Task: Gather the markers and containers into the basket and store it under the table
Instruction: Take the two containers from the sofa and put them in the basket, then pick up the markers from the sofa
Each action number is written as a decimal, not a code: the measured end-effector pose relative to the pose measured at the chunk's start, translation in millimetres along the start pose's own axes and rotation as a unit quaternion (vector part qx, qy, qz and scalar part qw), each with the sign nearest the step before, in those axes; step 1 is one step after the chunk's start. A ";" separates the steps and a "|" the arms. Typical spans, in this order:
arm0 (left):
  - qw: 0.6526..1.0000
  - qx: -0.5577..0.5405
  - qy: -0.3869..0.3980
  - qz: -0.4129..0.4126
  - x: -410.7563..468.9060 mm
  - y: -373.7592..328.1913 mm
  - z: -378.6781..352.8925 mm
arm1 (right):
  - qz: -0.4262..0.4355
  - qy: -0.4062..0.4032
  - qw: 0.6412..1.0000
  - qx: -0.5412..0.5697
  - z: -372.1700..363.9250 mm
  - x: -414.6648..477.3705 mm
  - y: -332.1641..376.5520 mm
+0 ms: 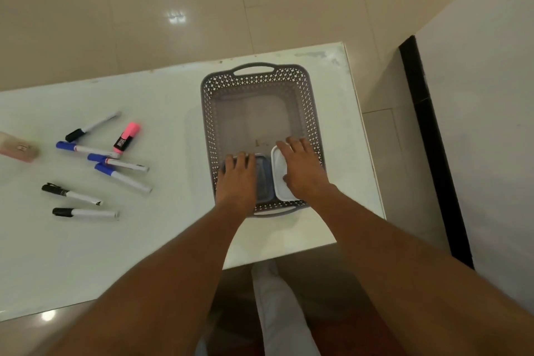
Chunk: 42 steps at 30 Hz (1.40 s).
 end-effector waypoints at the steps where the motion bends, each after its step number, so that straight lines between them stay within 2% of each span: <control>1: 1.000 0.002 0.000 -0.013 -1.7 2.4 -2.3 | 0.004 -0.003 1.000 -0.006 -0.6 -1.1 -0.1; 10: 0.999 -0.038 -0.009 -0.010 -17.5 9.4 -9.0 | -0.008 0.000 0.999 -0.039 -2.0 -17.3 -3.1; 14: 1.000 -0.020 0.001 -0.021 -28.5 6.5 -3.5 | -0.011 -0.030 0.996 -0.079 5.6 -36.4 0.7; 17: 0.999 -0.022 -0.003 -0.034 -44.0 1.6 5.7 | -0.039 -0.059 0.995 -0.064 11.1 -64.4 6.4; 21: 0.987 -0.022 -0.040 -0.152 -78.7 -26.4 23.7 | -0.146 -0.084 0.986 0.003 6.1 -118.3 15.5; 24: 0.967 -0.004 -0.024 -0.255 -117.5 -47.7 28.7 | -0.261 -0.096 0.959 0.059 -1.8 -175.5 20.7; 28: 0.916 0.041 0.007 -0.399 -182.2 -60.9 34.6 | -0.395 -0.149 0.902 0.092 -17.5 -275.7 42.4; 33: 0.844 0.092 0.023 -0.527 -270.9 -50.2 39.9 | -0.548 -0.182 0.803 0.148 -62.3 -403.4 98.7; 38: 0.731 0.166 0.069 -0.658 -383.5 -33.1 -10.6 | -0.666 -0.218 0.677 0.225 -136.1 -520.1 170.2; 42: 0.616 0.226 0.137 -0.742 -506.5 -4.2 -76.7 | -0.770 -0.218 0.557 0.223 -213.0 -619.9 256.4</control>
Point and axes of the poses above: each hand's wrist, its own x-axis towards the middle knuckle, its own z-axis out of the back of the hand, y = z × x, the point moved 9 cm from there along x, towards the middle knuckle, and after that the axes turned 11 degrees about -y, right-handed, at the moved point
